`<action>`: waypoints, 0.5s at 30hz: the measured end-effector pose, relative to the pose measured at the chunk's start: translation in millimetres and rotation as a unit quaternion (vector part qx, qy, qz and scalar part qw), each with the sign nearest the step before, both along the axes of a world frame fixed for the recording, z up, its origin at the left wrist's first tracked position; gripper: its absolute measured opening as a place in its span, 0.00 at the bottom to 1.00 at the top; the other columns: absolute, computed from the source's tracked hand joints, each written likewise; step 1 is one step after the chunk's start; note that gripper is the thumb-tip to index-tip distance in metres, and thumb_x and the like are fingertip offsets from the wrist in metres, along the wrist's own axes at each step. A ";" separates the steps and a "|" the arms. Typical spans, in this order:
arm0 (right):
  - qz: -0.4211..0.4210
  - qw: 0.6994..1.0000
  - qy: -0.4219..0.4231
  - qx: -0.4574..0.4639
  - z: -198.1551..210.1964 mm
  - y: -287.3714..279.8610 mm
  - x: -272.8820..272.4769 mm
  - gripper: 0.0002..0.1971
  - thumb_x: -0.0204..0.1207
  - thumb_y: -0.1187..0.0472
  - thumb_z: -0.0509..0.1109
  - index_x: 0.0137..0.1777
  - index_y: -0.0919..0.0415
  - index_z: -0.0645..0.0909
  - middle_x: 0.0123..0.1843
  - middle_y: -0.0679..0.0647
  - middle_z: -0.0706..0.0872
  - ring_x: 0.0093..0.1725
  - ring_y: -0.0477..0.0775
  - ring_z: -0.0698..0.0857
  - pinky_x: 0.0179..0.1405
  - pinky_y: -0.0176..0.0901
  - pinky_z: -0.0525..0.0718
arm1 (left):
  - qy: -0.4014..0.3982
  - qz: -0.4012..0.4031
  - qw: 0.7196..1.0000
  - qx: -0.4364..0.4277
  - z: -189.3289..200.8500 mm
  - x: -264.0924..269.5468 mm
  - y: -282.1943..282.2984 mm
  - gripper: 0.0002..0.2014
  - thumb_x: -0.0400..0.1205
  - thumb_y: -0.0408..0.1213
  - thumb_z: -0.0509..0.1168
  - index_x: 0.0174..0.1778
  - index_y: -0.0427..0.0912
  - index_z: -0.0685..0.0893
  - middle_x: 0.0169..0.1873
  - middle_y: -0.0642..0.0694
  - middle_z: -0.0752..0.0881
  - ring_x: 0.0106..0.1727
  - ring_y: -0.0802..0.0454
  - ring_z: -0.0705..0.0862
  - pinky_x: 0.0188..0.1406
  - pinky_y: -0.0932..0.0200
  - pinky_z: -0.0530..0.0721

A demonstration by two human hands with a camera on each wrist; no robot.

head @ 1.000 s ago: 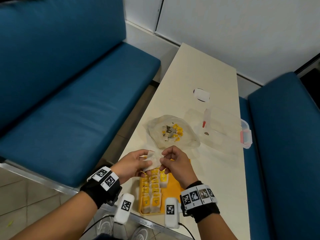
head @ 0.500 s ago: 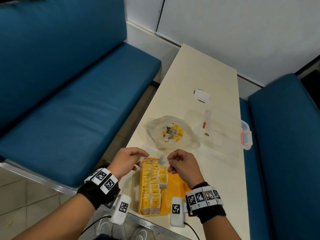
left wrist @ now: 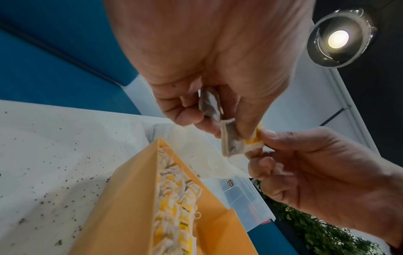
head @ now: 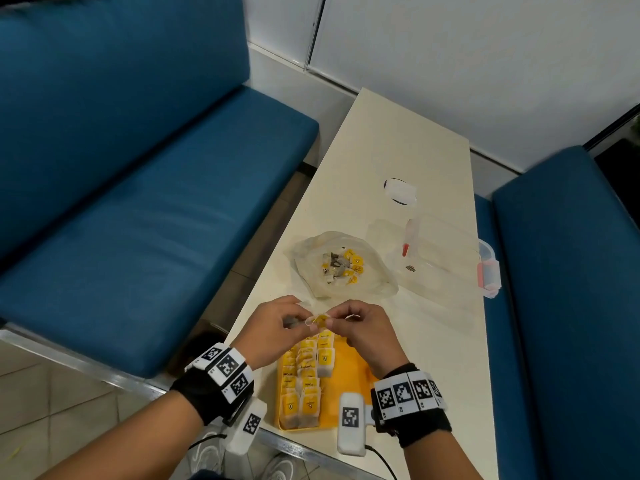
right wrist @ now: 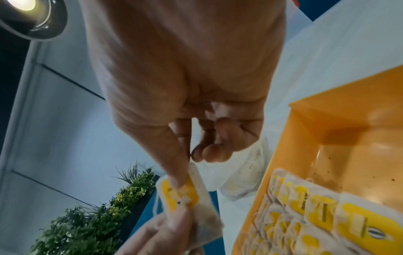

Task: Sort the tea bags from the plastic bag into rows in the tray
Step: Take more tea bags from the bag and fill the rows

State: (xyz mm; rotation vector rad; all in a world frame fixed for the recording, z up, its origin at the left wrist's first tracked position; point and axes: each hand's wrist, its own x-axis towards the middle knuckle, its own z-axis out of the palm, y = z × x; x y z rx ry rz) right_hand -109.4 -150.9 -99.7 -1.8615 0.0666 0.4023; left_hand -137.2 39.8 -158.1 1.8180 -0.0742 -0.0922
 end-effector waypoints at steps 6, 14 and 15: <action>-0.005 1.000 0.022 0.020 -5.1 3.8 -3.9 0.03 0.73 0.68 0.79 0.45 0.66 0.90 0.30 0.52 0.85 0.29 0.46 0.79 0.26 0.37 0.73 | 0.021 -0.001 1.000 -0.003 0.0 1.6 1.5 0.06 0.76 0.45 0.80 0.46 0.49 0.95 0.43 0.55 0.89 0.44 0.61 0.86 0.42 0.68 0.80; 0.045 0.991 0.041 -0.116 -29.0 -24.2 -1.5 0.02 0.76 0.70 0.74 0.43 0.65 0.84 0.26 0.56 0.86 0.24 0.49 0.83 0.24 0.39 0.75 | 0.079 0.122 0.987 0.073 -18.7 -3.8 21.2 0.10 0.79 0.44 0.77 0.55 0.51 0.91 0.53 0.59 0.85 0.53 0.62 0.84 0.50 0.67 0.80; 0.060 0.987 0.057 -0.135 -34.9 -28.2 -3.8 0.04 0.77 0.70 0.73 0.43 0.63 0.83 0.26 0.54 0.86 0.25 0.50 0.84 0.24 0.41 0.75 | 0.090 0.121 0.985 0.086 -22.1 -5.4 22.5 0.12 0.79 0.45 0.78 0.57 0.50 0.90 0.54 0.58 0.84 0.54 0.61 0.84 0.48 0.68 0.79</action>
